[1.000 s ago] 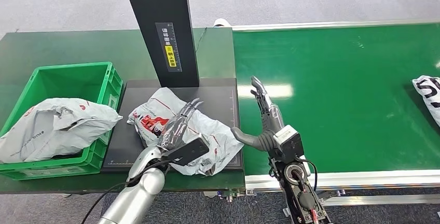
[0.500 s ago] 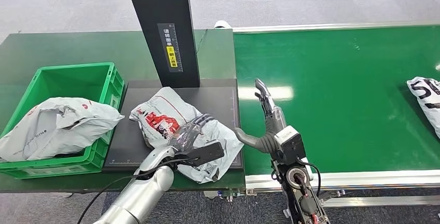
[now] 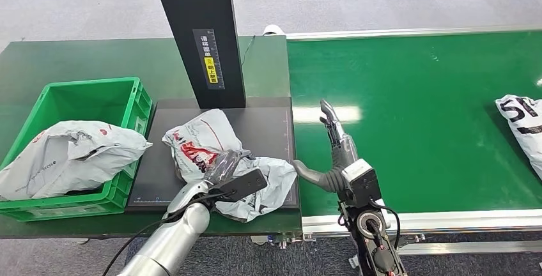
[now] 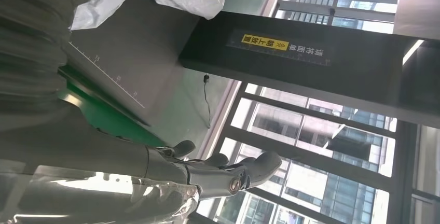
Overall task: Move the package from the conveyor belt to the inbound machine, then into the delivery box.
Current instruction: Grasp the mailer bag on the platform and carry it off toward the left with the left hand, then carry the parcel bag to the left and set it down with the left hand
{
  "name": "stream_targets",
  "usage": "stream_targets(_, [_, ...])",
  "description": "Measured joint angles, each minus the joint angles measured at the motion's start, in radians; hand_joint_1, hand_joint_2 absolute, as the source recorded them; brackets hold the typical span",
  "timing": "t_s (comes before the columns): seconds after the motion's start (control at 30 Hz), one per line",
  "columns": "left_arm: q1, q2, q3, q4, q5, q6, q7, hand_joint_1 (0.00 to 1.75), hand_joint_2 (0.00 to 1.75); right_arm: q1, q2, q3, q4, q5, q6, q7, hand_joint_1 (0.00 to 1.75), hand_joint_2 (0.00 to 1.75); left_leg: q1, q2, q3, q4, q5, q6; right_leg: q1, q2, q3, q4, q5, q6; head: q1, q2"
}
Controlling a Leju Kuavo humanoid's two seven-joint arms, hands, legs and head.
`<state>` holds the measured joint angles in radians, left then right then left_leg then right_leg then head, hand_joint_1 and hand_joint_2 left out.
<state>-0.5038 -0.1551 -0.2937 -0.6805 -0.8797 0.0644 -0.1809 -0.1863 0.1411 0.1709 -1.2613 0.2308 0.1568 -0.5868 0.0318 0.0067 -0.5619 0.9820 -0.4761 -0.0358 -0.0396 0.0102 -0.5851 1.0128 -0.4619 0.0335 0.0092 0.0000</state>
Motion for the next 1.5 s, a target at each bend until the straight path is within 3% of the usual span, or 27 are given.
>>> stream_targets(0.3, [0.070, 0.003, 0.055, -0.157, 0.224, 0.075, -0.161, 1.75, 1.75, 0.008, 0.000, -0.006, -0.003, -0.005, -0.007, 0.000, 0.00, 1.75, 0.000, 0.000, -0.003, 0.000, 0.000, 0.000, 0.000, 0.000, -0.004, 0.000, 0.000, 0.000, 0.000, 0.000])
stream_targets(0.37, [0.090, 0.006, 0.060, -0.217, 0.225, 0.154, -0.213, 1.75, 1.75, 0.010, 0.000, -0.007, -0.003, -0.009, -0.009, 0.000, 0.00, 1.75, 0.000, 0.001, -0.004, 0.000, 0.000, 0.000, 0.000, 0.000, -0.004, 0.000, 0.000, 0.000, 0.000, 0.000])
stream_targets(0.47, [0.125, 0.012, 0.057, -0.341, 0.187, 0.350, -0.317, 1.75, 1.75, 0.011, 0.000, -0.008, -0.002, -0.017, -0.012, 0.000, 0.00, 1.75, 0.000, 0.001, -0.005, 0.000, 0.000, 0.000, 0.000, 0.000, -0.005, 0.000, 0.000, 0.000, 0.000, 0.000])
stream_targets(0.67, [0.168, 0.039, 0.026, -0.595, 0.098, 0.587, -0.390, 1.75, 1.75, -0.003, 0.000, -0.008, 0.009, -0.031, -0.014, -0.005, 0.00, 1.75, 0.000, 0.000, -0.007, 0.000, 0.000, 0.000, 0.000, 0.000, -0.006, 0.000, 0.000, 0.000, 0.000, 0.000])
stream_targets(0.83, [0.173, 0.056, 0.014, -0.705, 0.081, 0.626, -0.408, 1.75, 1.75, -0.012, 0.002, -0.007, 0.023, -0.037, -0.015, -0.008, 0.00, 1.75, 0.000, 0.000, -0.006, 0.000, 0.000, 0.000, 0.000, 0.000, -0.006, 0.000, 0.000, 0.000, 0.000, 0.000])
stream_targets(1.13, [0.170, 0.072, 0.016, -0.754, 0.025, 0.628, -0.405, 1.75, 1.75, -0.014, 0.004, -0.007, 0.034, -0.037, -0.018, -0.012, 0.00, 1.75, 0.000, 0.000, -0.006, 0.000, 0.000, 0.000, 0.000, 0.000, -0.007, 0.000, 0.000, 0.000, 0.000, 0.000])
stream_targets(1.2, [0.137, 0.083, 0.020, -0.745, -0.038, 0.628, -0.369, 1.75, 1.75, -0.015, 0.004, -0.007, 0.036, -0.037, -0.018, -0.017, 0.00, 1.75, 0.000, 0.000, -0.006, 0.000, 0.000, 0.000, 0.000, 0.000, -0.007, 0.000, 0.000, 0.000, 0.000, 0.000])
stream_targets(1.3, [0.015, 0.116, 0.028, -0.670, -0.117, 0.608, -0.279, 1.75, 1.75, -0.018, 0.003, -0.006, 0.042, -0.037, -0.020, -0.022, 0.00, 1.75, 0.000, 0.000, -0.006, 0.000, 0.001, 0.000, 0.000, 0.000, -0.007, 0.000, 0.001, -0.001, 0.000, 0.000])
stream_targets(1.5, [-0.270, 0.154, 0.078, -0.367, -0.132, 0.517, -0.187, 1.75, 1.75, -0.015, 0.001, -0.007, 0.051, -0.034, -0.028, -0.023, 0.00, 1.75, 0.000, 0.001, -0.006, 0.000, 0.004, 0.000, 0.000, 0.000, -0.007, 0.000, 0.003, -0.002, 0.000, 0.000])
